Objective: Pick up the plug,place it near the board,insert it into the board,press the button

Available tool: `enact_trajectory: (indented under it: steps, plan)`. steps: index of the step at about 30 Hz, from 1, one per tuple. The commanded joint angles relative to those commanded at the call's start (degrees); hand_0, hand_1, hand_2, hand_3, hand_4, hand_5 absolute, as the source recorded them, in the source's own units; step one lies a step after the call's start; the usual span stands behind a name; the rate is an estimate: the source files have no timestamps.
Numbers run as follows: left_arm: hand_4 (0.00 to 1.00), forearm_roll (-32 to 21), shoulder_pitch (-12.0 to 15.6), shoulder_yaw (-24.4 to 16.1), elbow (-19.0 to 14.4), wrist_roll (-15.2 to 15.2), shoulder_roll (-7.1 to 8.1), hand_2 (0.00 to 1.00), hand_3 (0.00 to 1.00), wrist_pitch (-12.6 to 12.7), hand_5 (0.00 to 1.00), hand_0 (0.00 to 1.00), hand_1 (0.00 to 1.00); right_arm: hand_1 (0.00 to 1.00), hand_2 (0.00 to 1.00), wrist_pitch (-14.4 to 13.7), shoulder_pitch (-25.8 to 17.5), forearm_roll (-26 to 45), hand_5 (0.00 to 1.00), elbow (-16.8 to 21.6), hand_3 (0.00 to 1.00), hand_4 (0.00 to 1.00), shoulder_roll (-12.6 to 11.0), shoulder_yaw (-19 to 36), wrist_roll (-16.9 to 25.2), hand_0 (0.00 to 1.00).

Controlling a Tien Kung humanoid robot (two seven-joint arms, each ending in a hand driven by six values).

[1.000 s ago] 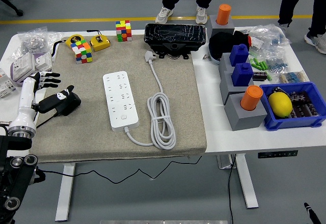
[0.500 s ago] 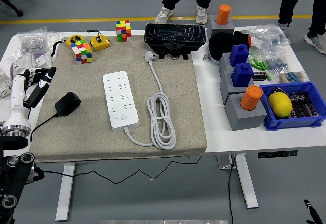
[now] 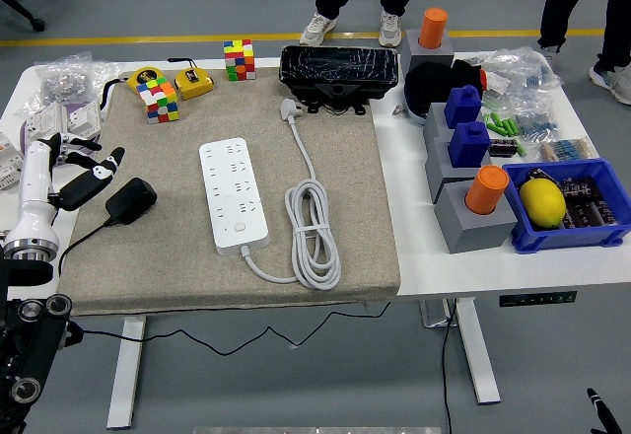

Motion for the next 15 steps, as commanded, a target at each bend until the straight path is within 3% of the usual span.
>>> enact_trajectory:
  steps: [14, 15]
  plan:
    - [0.841, 1.0, 0.0, 0.0, -0.2, 0.4, -0.17, 0.29, 0.332, -0.6, 0.002, 0.585, 0.356, 0.863, 0.777, 0.0, 0.5, 0.2, 0.998, 0.0, 0.841, 0.998, 0.0, -0.2, 0.0, 0.998]
    - [0.787, 1.4, 0.0, 0.1, -0.3, 0.7, -0.12, 0.321, 0.39, -0.7, 0.002, 0.585, 0.381, 0.863, 0.777, 0.0, 0.4, 0.2, 0.998, 0.0, 0.841, 0.998, 0.0, -0.3, 0.0, 0.998]
